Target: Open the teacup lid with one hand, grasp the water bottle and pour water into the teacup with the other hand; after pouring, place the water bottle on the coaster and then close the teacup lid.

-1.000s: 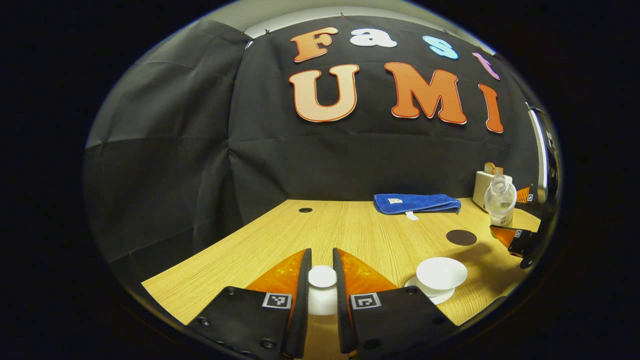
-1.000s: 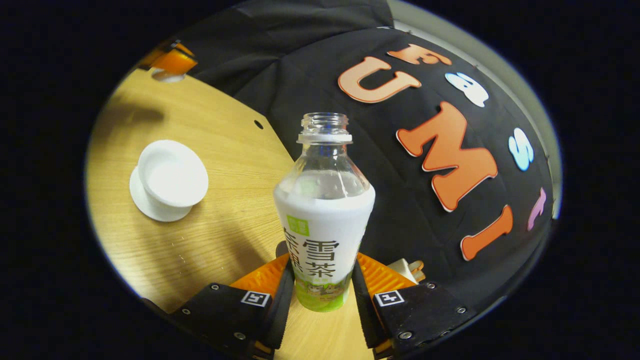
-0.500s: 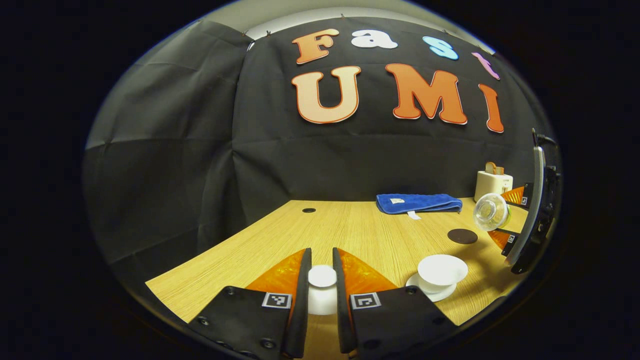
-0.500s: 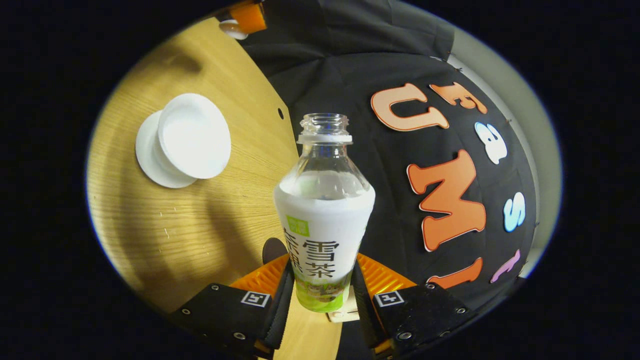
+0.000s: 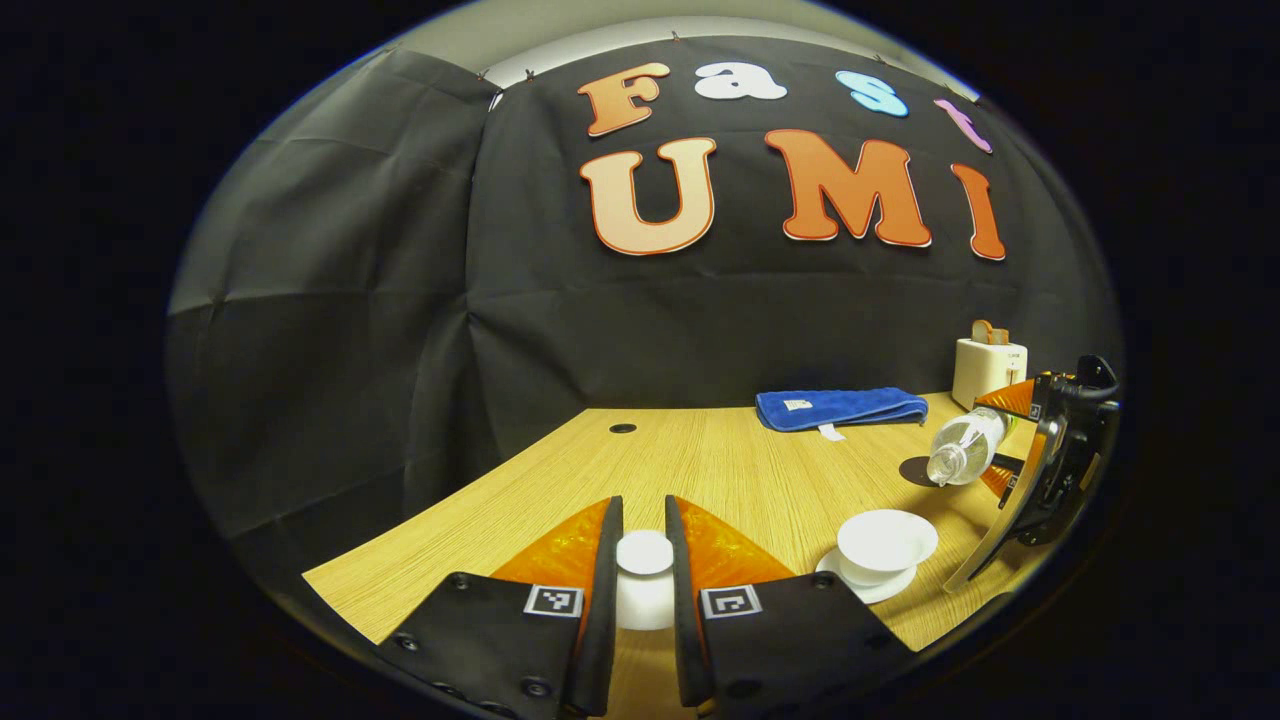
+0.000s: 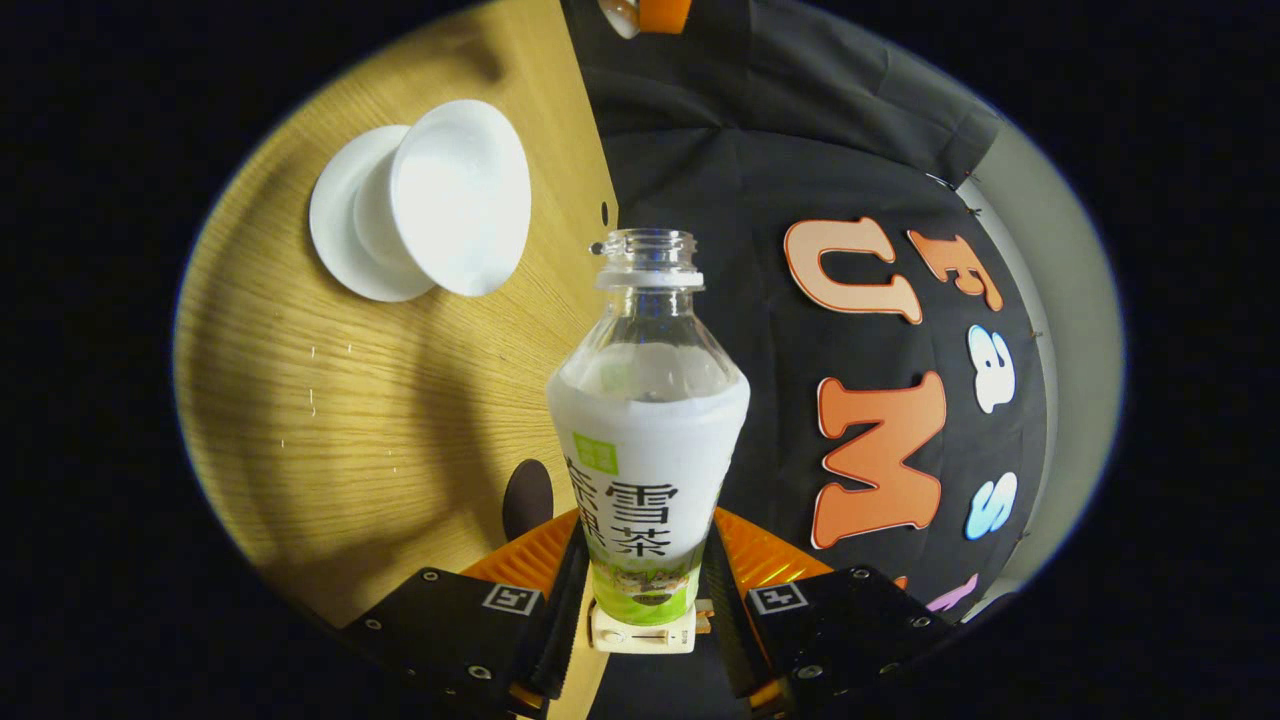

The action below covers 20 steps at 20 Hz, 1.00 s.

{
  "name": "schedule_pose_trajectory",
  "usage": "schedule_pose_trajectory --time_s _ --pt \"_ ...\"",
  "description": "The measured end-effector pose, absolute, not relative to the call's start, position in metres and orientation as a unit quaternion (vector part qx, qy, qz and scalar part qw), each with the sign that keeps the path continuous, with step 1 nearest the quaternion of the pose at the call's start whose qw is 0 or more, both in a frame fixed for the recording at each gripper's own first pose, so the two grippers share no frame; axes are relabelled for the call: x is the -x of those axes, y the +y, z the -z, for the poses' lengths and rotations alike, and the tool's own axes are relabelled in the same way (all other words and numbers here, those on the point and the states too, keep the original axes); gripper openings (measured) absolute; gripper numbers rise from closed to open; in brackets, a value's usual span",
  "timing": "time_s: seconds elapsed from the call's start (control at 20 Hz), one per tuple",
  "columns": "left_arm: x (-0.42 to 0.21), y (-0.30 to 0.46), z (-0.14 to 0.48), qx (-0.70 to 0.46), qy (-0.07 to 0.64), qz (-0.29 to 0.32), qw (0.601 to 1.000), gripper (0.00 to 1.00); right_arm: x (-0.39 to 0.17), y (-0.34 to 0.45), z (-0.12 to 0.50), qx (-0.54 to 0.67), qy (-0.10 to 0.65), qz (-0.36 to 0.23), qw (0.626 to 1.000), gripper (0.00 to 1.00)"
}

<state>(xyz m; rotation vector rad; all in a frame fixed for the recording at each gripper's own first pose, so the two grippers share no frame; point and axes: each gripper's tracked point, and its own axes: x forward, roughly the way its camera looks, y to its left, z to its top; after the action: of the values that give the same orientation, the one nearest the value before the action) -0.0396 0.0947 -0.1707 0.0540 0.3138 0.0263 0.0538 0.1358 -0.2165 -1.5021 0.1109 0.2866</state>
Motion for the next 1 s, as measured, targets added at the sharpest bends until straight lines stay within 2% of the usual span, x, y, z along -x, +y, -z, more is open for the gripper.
schedule_pose_trajectory --time_s 0.4,1.0 --pt "0.040 0.099 0.177 -0.032 0.164 -0.016 0.986 0.29 -0.067 0.138 0.212 0.731 0.012 -0.129 0.670 0.61" --pt "0.037 0.101 0.184 -0.029 0.172 -0.015 0.985 0.29 -0.082 0.151 0.181 0.763 -0.049 -0.111 0.635 0.61"
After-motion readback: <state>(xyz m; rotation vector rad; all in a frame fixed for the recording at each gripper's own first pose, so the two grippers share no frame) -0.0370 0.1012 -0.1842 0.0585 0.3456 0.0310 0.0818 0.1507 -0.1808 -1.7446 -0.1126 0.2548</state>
